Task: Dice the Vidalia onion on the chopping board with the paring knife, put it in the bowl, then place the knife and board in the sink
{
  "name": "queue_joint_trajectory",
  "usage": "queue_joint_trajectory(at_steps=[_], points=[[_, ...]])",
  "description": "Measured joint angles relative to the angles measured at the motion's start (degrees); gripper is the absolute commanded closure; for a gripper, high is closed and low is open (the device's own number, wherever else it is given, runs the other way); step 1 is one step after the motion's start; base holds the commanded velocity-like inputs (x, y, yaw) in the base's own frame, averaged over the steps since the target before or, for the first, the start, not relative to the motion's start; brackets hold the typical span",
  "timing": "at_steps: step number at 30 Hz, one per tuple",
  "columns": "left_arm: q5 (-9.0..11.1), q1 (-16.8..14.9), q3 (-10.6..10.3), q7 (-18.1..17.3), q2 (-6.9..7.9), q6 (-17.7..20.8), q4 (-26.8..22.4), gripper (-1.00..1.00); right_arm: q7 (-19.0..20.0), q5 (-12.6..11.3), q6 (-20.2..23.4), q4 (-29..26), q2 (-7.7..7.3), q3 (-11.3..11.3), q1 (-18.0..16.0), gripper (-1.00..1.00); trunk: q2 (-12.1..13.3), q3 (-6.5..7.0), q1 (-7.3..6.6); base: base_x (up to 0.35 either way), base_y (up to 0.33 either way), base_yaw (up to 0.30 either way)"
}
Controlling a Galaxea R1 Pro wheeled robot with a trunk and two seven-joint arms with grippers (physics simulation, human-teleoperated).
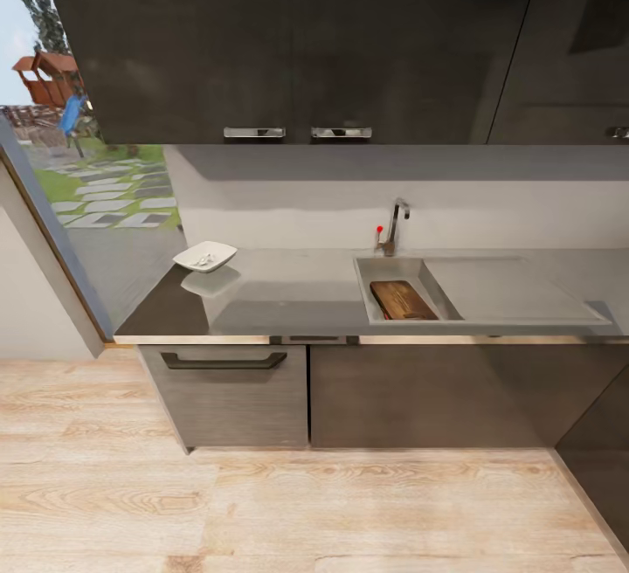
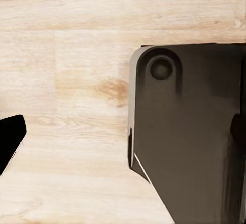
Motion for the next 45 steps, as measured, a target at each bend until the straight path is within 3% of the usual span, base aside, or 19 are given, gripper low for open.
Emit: queue_joint_trajectory(at_steps=[1, 2, 4, 15, 23, 31, 45], points=[[-0.04, -0.01, 0.00, 0.54, -0.01, -0.01, -0.08, -1.00, 0.00, -0.02, 0.04, 0.03, 0.11, -0.02, 0.35, -1.00, 0.00, 0.00, 0.00, 0.000, 0.000, 0.000], [-0.04, -0.18, 0.09, 5.14, -0.17, -0.03, -0.31, -1.00, 0.01, 0.21, 0.17, 0.03, 1.72, 0.35, 3.64, -1.00, 0.01, 0.01, 0.01, 0.000, 0.000, 0.000], [-0.06, -0.26, 0.09, 5.77, -0.20, -0.02, -0.32, -1.00, 0.02, 0.08, 0.08, 0.15, 2.70, -0.02, 7.18, -1.00, -0.01, -0.02, 0.00, 0.000, 0.000, 0.000], [0.02, -0.28, -0.10, 5.76, -0.83, -0.02, 0.34, -1.00, -0.62, 0.01, 0.04, -0.04, 2.38, -0.32, 7.49, -1.00, -0.01, -0.02, 0.00, 0.000, 0.000, 0.000], [-0.02, -0.26, -0.23, 5.75, -1.32, -0.03, 6.11, -1.00, -4.65, -0.51, -0.07, -0.26, 1.58, -0.85, 7.49, -1.00, -0.01, -0.02, 0.00, 0.000, 0.000, 0.000], [-0.06, -0.28, -0.25, 5.49, -1.66, -0.06, 10.60, -1.00, -5.44, -0.55, -0.09, -0.36, 0.84, -0.89, 7.49, -1.00, -0.01, -0.02, 0.00, 0.000, 0.000, 0.000], [-0.14, -0.26, -0.27, 5.41, -1.28, -0.12, 12.67, -1.00, -5.12, -0.54, -0.42, -1.94, 1.38, -0.80, 7.51, -1.00, -0.01, -0.02, 0.00, 0.000, 0.000, 0.000]])
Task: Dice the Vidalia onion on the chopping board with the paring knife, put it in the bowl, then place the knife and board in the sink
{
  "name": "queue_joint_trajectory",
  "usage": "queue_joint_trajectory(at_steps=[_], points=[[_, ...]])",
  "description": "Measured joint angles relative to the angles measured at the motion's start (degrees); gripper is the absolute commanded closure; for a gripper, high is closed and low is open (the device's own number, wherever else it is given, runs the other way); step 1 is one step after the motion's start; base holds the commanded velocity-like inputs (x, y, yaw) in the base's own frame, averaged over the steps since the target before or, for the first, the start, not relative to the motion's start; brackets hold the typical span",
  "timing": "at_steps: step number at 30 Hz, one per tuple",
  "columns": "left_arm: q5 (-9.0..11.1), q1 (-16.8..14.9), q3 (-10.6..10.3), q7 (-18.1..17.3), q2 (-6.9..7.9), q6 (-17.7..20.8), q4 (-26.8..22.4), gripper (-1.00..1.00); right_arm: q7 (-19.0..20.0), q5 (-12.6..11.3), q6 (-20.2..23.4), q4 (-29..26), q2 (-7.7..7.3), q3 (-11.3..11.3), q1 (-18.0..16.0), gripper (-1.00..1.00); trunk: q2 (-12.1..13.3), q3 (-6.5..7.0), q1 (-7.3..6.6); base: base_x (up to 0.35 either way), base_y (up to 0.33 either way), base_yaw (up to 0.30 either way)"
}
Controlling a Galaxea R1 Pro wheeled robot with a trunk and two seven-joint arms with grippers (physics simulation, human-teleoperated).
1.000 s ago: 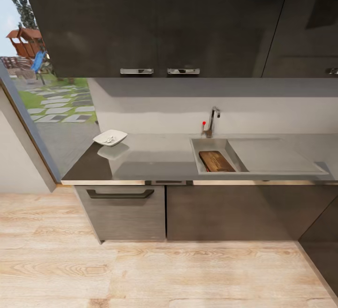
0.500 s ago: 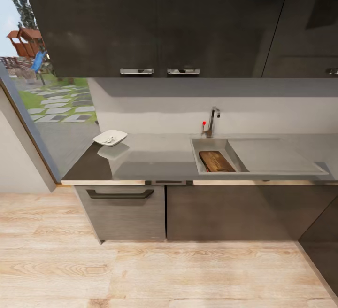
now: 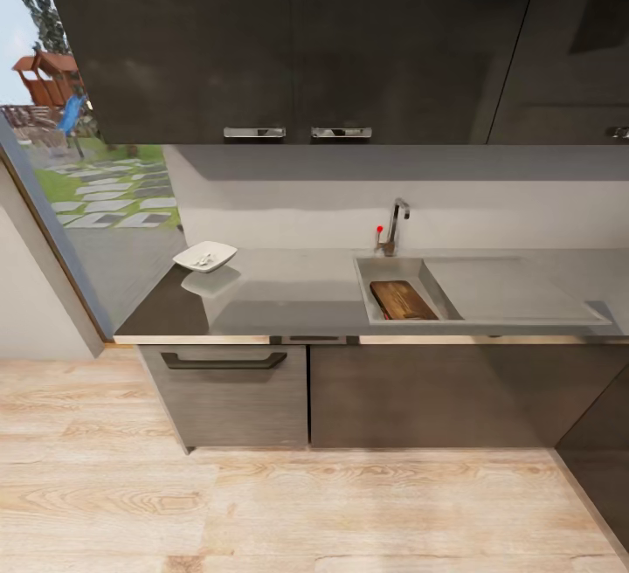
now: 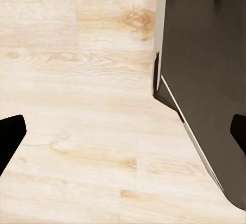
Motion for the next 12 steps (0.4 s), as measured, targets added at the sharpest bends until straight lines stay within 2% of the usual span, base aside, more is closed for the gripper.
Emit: queue_joint_trajectory(at_steps=[12], points=[[0.01, -0.02, 0.01, 0.00, 0.05, 0.00, 0.00, -1.00, 0.03, 0.05, -0.01, -0.53, -0.08, 0.00, 0.02, -1.00, 0.00, 0.00, 0.00, 0.000, 0.000, 0.000]])
